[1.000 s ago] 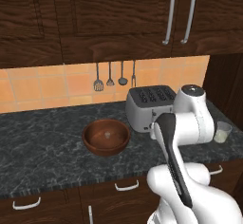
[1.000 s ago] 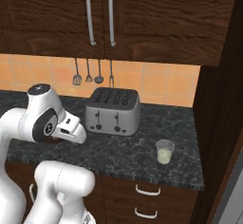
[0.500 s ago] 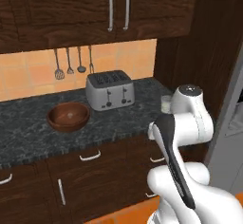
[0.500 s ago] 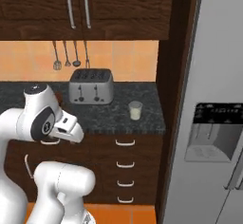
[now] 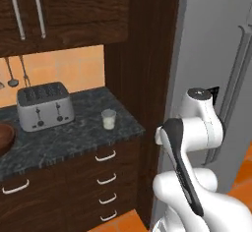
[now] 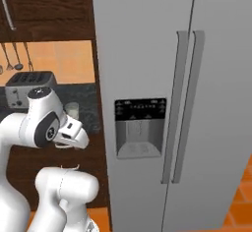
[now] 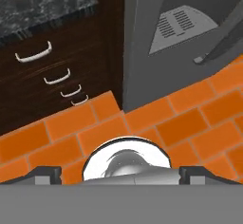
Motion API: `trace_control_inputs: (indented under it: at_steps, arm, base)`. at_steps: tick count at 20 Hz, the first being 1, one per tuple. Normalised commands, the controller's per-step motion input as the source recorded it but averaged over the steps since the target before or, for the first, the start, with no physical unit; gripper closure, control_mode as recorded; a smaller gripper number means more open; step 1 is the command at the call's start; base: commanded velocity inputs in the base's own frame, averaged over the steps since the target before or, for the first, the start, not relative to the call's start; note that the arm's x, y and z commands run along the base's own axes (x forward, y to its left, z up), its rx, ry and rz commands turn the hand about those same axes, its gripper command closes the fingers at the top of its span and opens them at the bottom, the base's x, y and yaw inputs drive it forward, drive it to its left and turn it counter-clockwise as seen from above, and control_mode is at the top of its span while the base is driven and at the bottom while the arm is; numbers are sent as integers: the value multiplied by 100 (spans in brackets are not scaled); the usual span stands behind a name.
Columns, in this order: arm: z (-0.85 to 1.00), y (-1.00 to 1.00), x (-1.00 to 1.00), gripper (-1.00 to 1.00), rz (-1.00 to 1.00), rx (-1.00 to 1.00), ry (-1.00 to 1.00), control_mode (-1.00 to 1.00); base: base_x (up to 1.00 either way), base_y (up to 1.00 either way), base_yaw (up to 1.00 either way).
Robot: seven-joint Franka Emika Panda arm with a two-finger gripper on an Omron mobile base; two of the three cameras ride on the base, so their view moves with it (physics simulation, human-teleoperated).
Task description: Grab a lemon wedge from the fridge and one ice cube from the ice bowl, and put them in the glass of lemonade.
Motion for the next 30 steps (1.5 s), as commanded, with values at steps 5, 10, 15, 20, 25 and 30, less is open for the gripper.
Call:
trace_control_inputs:
  at_steps: [5,10,15,20,25,30]
  arm:
    - [0,0,0,-100,0,0,0,100]
    - [0,0,0,-100,0,0,0,100]
    - [0,0,0,-100,0,0,0,100]
    - [0,0,0,-100,0,0,0,100]
    - [0,0,0,-100,0,0,0,100]
    - [0,0,0,-100,0,0,0,100]
  base:
    - [-21,-100,26]
    - [-49,-100,21]
    - [-12,-88,9]
    - [-19,-29,16]
    - [-43,0,29]
    - [-46,-16,6]
